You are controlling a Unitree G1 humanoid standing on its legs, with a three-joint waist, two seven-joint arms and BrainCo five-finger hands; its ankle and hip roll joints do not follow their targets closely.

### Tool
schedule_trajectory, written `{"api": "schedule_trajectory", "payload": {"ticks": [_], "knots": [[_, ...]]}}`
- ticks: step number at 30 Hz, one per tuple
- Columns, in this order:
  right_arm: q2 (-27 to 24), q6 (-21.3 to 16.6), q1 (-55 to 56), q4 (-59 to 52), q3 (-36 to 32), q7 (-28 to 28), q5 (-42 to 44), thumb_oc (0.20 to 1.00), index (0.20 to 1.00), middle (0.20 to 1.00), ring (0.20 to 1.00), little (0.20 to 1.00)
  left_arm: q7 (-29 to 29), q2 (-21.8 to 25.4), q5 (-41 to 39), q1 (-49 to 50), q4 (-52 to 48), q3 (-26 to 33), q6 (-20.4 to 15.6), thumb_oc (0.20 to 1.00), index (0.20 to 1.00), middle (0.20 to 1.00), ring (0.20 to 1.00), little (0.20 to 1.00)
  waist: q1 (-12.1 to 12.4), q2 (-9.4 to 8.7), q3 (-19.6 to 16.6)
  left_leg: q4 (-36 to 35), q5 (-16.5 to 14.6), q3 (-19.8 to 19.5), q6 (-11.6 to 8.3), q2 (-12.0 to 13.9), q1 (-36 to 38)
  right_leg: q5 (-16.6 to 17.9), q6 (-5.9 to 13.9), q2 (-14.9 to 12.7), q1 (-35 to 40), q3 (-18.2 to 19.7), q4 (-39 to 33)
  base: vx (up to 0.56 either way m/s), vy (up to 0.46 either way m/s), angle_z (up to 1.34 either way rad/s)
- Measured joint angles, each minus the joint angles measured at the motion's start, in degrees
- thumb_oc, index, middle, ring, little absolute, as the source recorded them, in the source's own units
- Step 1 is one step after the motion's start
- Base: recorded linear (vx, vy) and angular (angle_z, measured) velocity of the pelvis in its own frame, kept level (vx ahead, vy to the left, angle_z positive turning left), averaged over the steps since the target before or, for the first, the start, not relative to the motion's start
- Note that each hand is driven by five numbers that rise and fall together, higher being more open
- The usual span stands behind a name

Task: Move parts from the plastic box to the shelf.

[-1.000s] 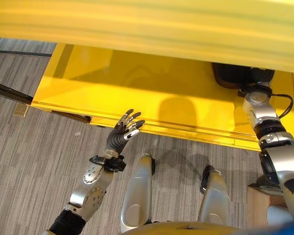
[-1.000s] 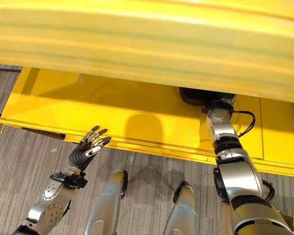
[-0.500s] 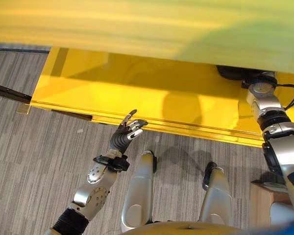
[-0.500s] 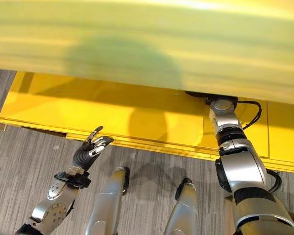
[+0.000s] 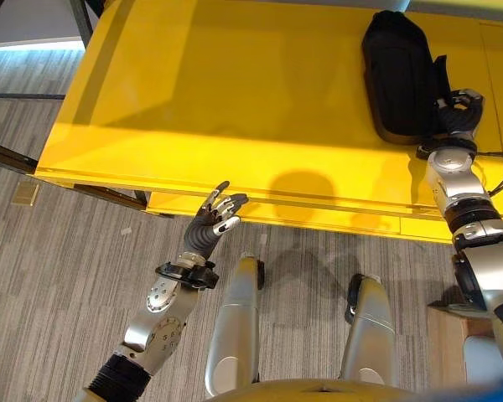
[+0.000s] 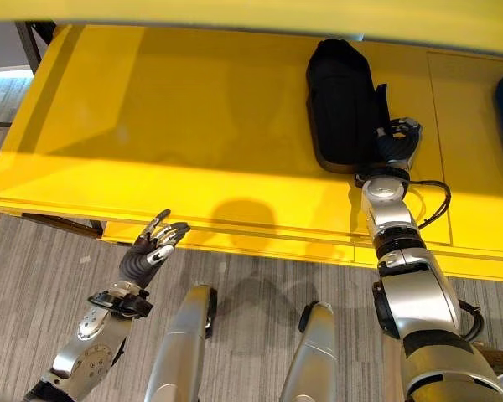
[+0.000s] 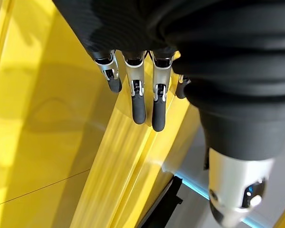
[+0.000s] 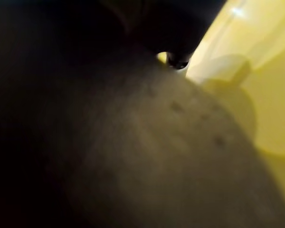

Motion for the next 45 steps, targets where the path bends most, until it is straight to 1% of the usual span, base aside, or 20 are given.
{"api": "schedule_trajectory", "payload": {"ticks": [2, 6, 7, 10, 13, 26, 31, 34, 42, 45], "knots": [[-0.1, 0.1, 0.0, 0.6, 0.0, 0.0, 0.0, 0.200, 0.200, 0.200, 0.200, 0.200, 0.0, 0.2, 0.0, 0.5, 0.0, 0.1, -0.2, 1.000, 1.000, 1.000, 1.000, 1.000, 0.1, -0.16, -0.2, 0.2, -0.1, -0.2, -0.20, 0.4, -0.1, -0.1, 0.22, 0.5, -0.4, 0.1, 0.3, -0.02, -0.002, -0.08], [-0.6, -0.5, -0.1, 1.5, 0.0, 0.0, 0.0, 0.200, 0.200, 0.200, 0.200, 0.200, 0.0, 0.5, 0.0, 1.3, 0.0, -0.3, 0.0, 1.000, 1.000, 1.000, 1.000, 1.000, -0.4, -0.20, -1.0, 0.2, -0.1, -0.1, -0.38, 0.5, -1.2, -0.1, 0.22, 0.6, -1.5, 0.1, 0.4, -0.01, 0.000, -0.03], [-0.8, -0.5, -0.1, 1.5, 0.0, -0.1, 0.0, 0.200, 0.200, 0.200, 0.200, 0.200, 0.0, 0.5, 0.0, 1.3, 0.0, -0.2, 0.0, 1.000, 1.000, 1.000, 1.000, 1.000, -0.4, -0.20, -1.0, 0.3, 0.1, -0.1, -0.71, 0.5, -1.3, -0.1, 0.23, 0.6, -1.5, 0.1, 0.4, 0.00, 0.000, 0.00], [-1.7, -1.2, -0.9, 3.4, 0.1, 0.0, 0.1, 0.200, 0.200, 0.200, 0.200, 0.200, 0.0, 0.7, 0.0, 1.3, 0.0, -0.5, 0.4, 1.000, 1.000, 1.000, 1.000, 1.000, -0.3, -0.19, -1.0, 0.9, 0.0, -0.1, -0.56, 0.5, -2.1, -0.1, 0.24, 0.6, -2.1, 0.1, 0.5, 0.00, 0.000, 0.00], [-1.9, -1.4, -2.5, 4.9, 0.0, 0.0, 0.1, 0.200, 0.200, 0.200, 0.200, 0.200, 0.0, 1.8, -0.1, 1.9, 0.2, -2.0, 1.8, 1.000, 1.000, 1.000, 1.000, 1.000, -0.6, -0.20, -1.0, 1.3, -0.1, -0.1, -0.45, 0.5, -3.1, -0.1, 0.24, 0.6, -3.0, 0.2, 0.9, 0.00, 0.000, 0.00], [-2.0, -2.4, -3.0, 5.0, 0.8, -0.2, 0.6, 0.200, 0.200, 0.200, 0.200, 0.200, 0.2, 1.8, -0.1, 2.1, 0.2, -2.4, 1.8, 1.000, 1.000, 1.000, 1.000, 1.000, -1.0, -0.22, -1.0, 1.4, -0.3, -0.3, -0.40, 0.6, -3.7, -0.2, 0.10, 0.7, -3.7, 0.2, 1.0, 0.00, 0.000, 0.00], [-1.1, -2.5, -2.9, 4.9, 0.7, -1.0, 1.1, 0.200, 0.200, 0.200, 0.200, 0.200, 0.8, 1.8, -0.1, 2.2, 0.2, -2.4, 1.8, 1.000, 1.000, 1.000, 1.000, 1.000, -1.2, -0.41, -1.1, 1.4, -0.2, -0.2, -0.49, 0.6, -3.7, -0.1, 0.08, 0.7, -3.7, 0.2, 1.0, 0.00, 0.000, 0.00], [0.7, -3.4, -2.4, 4.8, -0.9, -1.7, 1.4, 0.200, 0.200, 0.200, 0.200, 0.200, 1.4, 1.8, -0.1, 2.5, 0.3, -2.4, 1.8, 1.000, 1.000, 1.000, 1.000, 1.000, -1.5, -1.01, -1.5, 1.3, -0.2, -0.2, -0.49, 0.6, -3.6, -0.2, 0.07, 0.7, -3.7, 0.2, 1.0, 0.00, 0.000, 0.00], [1.9, -3.7, -2.1, 4.5, -0.8, -2.2, 2.5, 0.200, 0.200, 0.200, 0.200, 0.200, 2.1, 1.7, -0.1, 2.8, 0.3, -2.4, 1.8, 1.000, 1.000, 1.000, 1.000, 1.000, -1.5, -1.05, -2.2, 1.3, -0.3, -0.1, -0.42, 0.9, -3.6, -0.2, 0.00, 0.8, -4.0, 0.3, 1.2, 0.00, 0.000, 0.00], [2.0, -3.7, -1.7, 4.3, -0.8, -2.2, 2.5, 0.200, 0.200, 0.200, 0.200, 0.200, 2.1, 1.7, -0.1, 3.1, 0.4, -2.4, 1.8, 1.000, 1.000, 1.000, 1.000, 1.000, -1.5, -0.94, -3.0, 1.3, -0.2, 0.0, -0.56, 1.0, -4.0, -0.2, -0.02, 0.8, -4.4, 0.3, 1.3, 0.00, 0.000, 0.00]]}}
